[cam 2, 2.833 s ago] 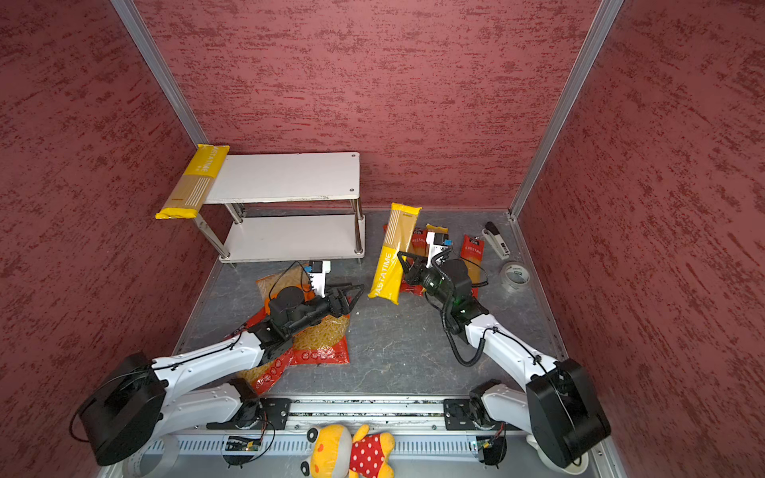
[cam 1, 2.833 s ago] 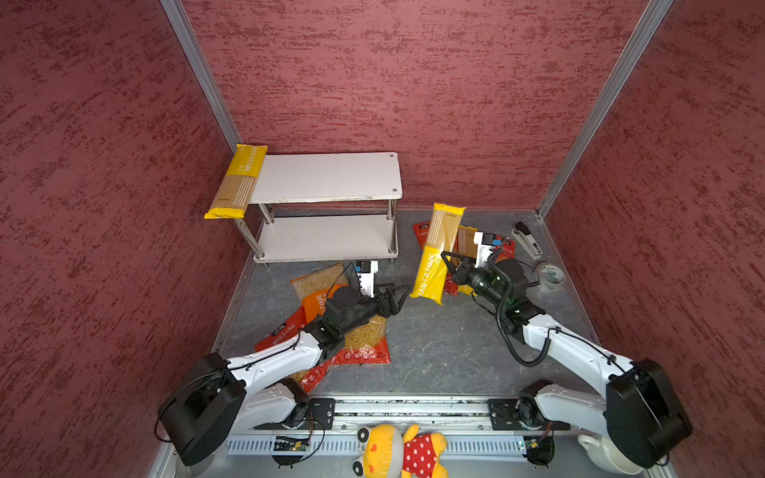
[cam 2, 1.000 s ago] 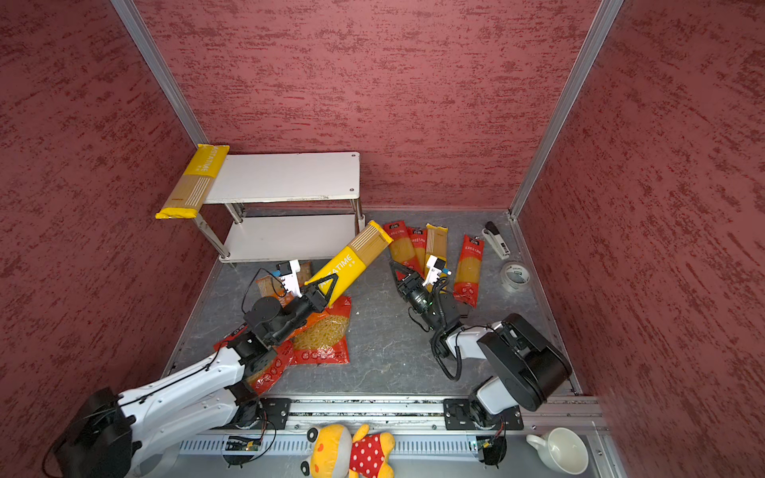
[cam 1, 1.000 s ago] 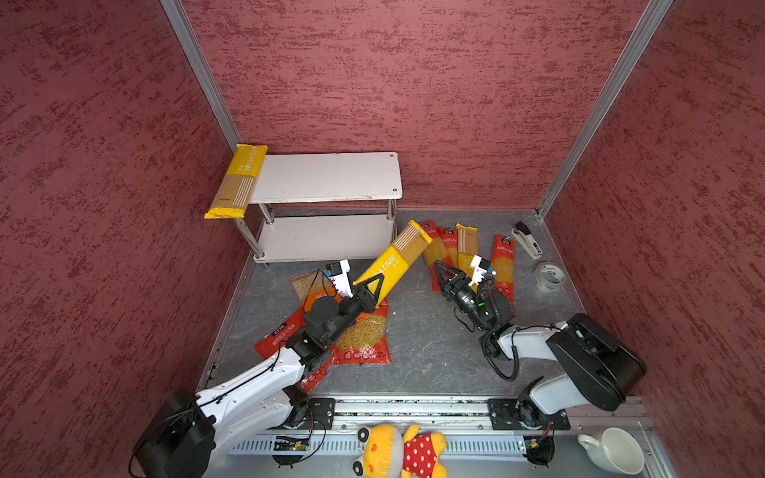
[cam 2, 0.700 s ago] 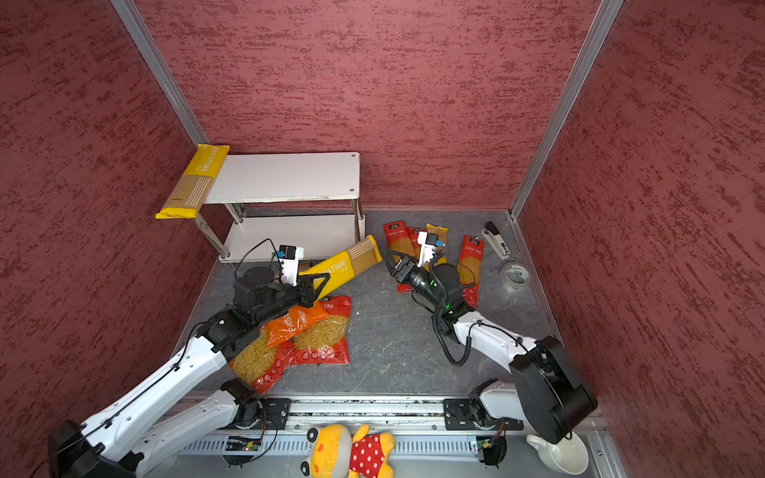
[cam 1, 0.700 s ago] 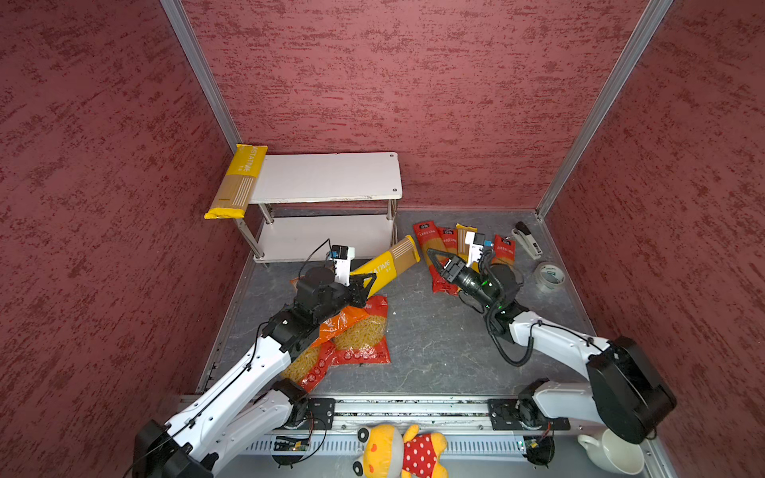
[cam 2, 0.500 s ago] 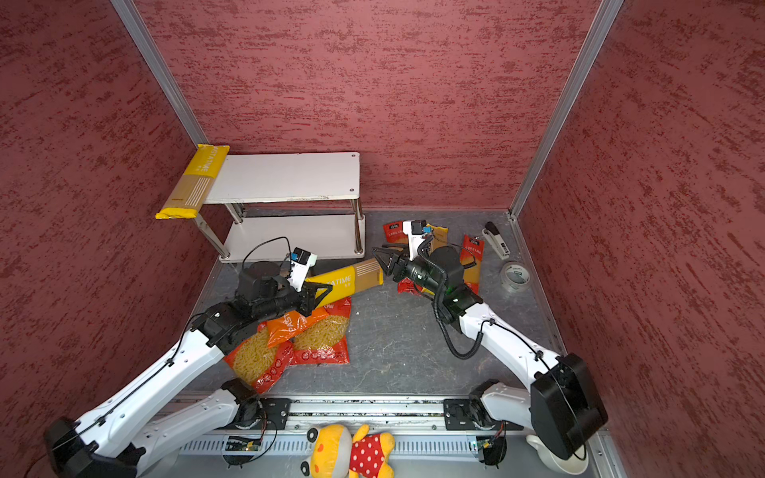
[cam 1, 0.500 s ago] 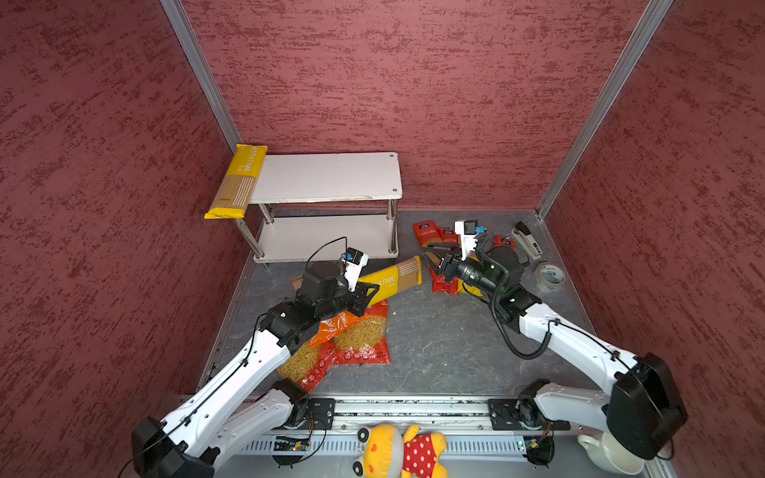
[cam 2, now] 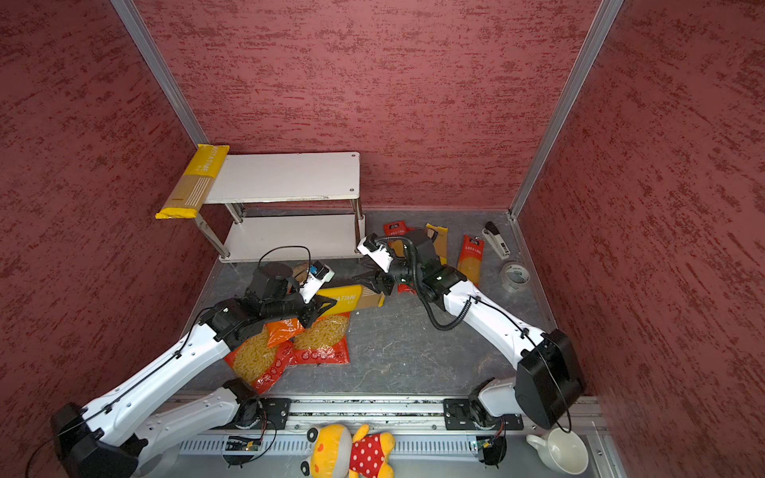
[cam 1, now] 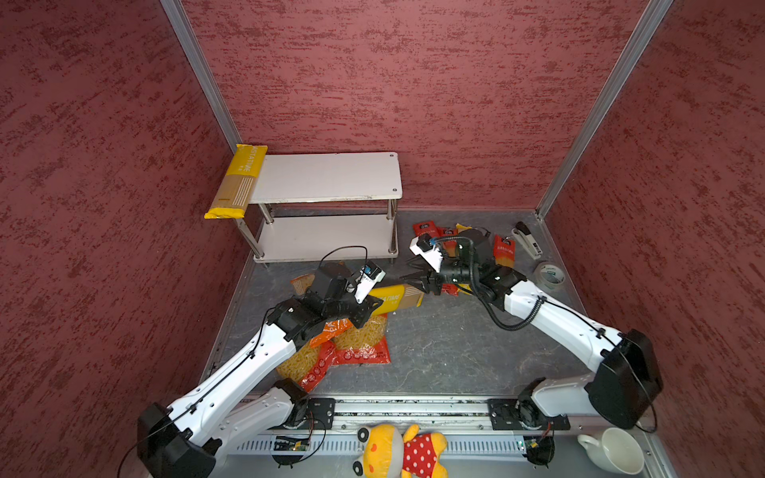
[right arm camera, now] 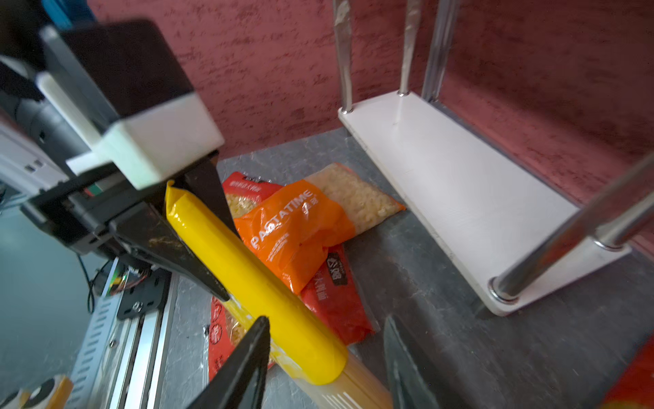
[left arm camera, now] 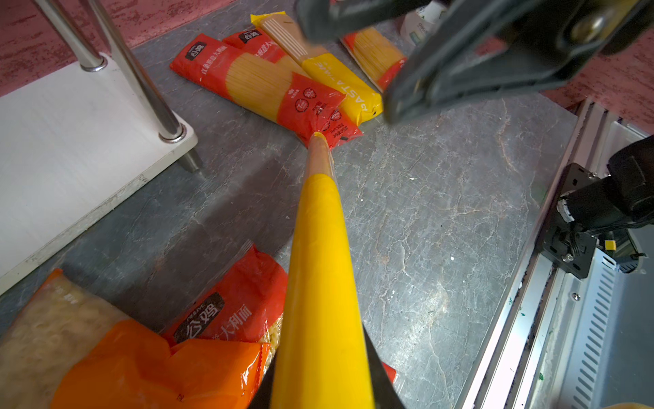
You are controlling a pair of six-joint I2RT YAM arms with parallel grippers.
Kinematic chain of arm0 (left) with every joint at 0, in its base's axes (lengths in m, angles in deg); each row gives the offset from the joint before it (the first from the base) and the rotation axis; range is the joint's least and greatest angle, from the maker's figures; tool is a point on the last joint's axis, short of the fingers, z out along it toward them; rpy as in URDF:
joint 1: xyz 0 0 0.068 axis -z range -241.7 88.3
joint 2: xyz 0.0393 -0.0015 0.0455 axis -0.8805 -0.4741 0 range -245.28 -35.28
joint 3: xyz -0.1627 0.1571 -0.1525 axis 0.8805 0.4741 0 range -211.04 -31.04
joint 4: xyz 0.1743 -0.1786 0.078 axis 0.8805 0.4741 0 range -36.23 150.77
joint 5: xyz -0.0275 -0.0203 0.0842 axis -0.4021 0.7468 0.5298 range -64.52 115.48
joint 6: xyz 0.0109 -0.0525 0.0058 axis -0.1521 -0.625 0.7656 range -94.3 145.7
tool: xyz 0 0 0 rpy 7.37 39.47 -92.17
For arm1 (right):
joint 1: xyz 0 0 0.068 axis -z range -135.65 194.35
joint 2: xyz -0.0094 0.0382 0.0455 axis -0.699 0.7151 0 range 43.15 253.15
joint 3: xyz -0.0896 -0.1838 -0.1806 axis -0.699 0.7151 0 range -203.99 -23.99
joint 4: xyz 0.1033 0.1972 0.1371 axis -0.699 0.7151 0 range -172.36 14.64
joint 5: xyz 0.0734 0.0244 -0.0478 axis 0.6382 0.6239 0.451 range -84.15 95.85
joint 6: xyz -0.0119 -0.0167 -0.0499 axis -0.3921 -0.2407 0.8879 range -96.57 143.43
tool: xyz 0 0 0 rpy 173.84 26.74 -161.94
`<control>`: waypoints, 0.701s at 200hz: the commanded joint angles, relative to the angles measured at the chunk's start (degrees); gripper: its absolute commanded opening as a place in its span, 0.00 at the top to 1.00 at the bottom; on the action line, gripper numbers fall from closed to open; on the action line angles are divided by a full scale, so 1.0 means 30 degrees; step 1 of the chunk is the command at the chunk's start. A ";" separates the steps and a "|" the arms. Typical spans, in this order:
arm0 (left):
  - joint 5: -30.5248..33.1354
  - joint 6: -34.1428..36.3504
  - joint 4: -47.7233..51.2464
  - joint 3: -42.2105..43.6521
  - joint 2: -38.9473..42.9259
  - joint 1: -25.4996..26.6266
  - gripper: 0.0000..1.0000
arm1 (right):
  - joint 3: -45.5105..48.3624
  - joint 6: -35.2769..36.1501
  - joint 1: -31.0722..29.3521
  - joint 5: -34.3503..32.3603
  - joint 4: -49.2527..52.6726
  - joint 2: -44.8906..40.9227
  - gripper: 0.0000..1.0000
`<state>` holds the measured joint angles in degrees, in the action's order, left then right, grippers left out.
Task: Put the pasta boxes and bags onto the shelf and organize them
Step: 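Grasp the pack's free end with the left gripper near the right gripper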
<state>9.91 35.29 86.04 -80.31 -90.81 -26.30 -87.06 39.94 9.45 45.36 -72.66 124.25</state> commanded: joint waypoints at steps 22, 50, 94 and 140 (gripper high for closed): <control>-0.1518 0.1482 -0.2904 -0.1305 0.0315 0.0549 1.00 | -0.1110 0.4470 -0.0577 0.0951 0.3644 0.1648 0.44; -0.1487 0.1844 -0.2884 -0.1325 0.0338 0.0815 1.00 | -0.1705 0.5535 -0.0811 0.1303 0.5059 0.2536 0.44; -0.0978 0.2280 -0.2931 -0.1497 0.0316 0.1055 1.00 | -0.2301 0.6885 -0.0988 0.1663 0.6719 0.3515 0.45; -0.0541 0.2376 -0.3599 -0.1591 0.0600 0.1414 1.00 | -0.2078 0.6211 -0.1028 0.2327 0.5499 0.3458 0.60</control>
<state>10.39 41.47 86.94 -80.55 -91.35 -22.78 -92.41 57.77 6.57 49.60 -54.48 134.83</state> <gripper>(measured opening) 0.243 0.427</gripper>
